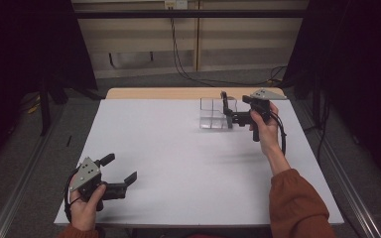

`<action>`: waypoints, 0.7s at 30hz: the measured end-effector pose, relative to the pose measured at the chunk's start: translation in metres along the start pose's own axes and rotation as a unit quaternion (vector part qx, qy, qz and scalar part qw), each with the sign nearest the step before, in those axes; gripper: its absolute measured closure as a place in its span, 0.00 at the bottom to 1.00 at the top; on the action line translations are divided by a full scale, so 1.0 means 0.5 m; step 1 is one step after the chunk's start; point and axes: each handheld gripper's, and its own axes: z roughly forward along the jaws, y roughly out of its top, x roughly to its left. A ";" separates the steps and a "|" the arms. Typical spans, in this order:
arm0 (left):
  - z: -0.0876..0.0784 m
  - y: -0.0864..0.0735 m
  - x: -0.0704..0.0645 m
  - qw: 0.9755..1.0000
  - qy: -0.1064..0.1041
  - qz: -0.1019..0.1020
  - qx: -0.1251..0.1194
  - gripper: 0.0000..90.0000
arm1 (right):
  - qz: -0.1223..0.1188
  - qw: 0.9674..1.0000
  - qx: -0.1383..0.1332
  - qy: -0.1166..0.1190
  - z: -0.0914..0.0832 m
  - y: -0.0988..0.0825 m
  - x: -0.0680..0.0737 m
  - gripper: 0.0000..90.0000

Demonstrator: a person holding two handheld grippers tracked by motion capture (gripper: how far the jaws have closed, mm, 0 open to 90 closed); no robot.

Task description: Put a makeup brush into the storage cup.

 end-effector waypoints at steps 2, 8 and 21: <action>-0.002 0.001 -0.003 1.000 0.000 0.003 0.000 0.02 | 0.002 1.000 -0.005 -0.002 -0.006 -0.001 0.002 0.02; 0.000 0.002 -0.003 1.000 0.000 0.002 0.001 0.02 | -0.006 1.000 -0.006 -0.004 -0.029 -0.002 0.011 0.02; -0.002 0.003 -0.003 1.000 -0.001 0.005 0.001 0.02 | -0.005 1.000 -0.028 -0.012 -0.080 -0.019 0.018 0.01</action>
